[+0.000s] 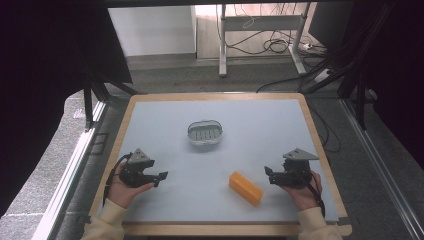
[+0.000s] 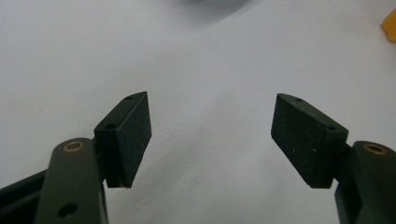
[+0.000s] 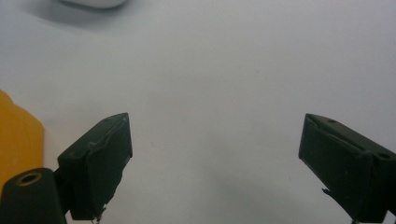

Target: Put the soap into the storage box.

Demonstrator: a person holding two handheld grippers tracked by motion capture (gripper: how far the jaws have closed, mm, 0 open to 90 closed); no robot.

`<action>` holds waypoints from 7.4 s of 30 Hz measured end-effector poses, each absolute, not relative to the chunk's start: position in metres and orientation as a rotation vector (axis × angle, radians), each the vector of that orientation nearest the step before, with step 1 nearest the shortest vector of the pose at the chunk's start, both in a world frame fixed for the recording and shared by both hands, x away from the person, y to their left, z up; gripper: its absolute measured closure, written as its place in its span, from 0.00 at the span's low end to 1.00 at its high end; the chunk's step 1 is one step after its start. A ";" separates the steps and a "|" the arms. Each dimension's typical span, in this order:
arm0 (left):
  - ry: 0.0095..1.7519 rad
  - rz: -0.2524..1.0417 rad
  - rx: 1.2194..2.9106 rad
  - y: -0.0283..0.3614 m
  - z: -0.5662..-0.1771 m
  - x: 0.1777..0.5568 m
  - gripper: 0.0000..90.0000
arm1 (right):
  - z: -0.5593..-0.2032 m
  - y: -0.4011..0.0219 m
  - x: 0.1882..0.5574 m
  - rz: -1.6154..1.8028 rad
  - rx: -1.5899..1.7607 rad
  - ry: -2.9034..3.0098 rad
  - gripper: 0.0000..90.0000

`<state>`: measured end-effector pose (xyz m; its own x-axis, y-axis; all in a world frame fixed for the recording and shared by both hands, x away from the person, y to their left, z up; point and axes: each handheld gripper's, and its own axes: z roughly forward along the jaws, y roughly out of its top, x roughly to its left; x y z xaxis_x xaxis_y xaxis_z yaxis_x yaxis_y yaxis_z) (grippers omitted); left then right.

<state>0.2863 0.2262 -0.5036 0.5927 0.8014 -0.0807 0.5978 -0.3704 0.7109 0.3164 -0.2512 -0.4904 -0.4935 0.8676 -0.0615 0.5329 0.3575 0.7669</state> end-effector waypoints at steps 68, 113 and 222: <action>1.129 0.377 2.113 0.231 -0.508 0.293 0.29 | -0.446 -0.243 0.313 1.067 1.103 2.338 0.19; 1.102 0.391 2.136 0.228 -0.508 0.289 0.29 | -0.443 -0.162 0.312 0.809 0.870 2.694 0.33; 1.079 0.323 2.166 0.225 -0.515 0.292 0.28 | -0.422 -0.152 0.358 0.722 0.763 2.782 0.69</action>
<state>0.2924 0.2246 -0.5150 0.6242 0.7774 -0.0776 0.6068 -0.4199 0.6749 0.3584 -0.1524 -0.4216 -0.8552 0.5173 -0.0328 0.4360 0.7522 0.4941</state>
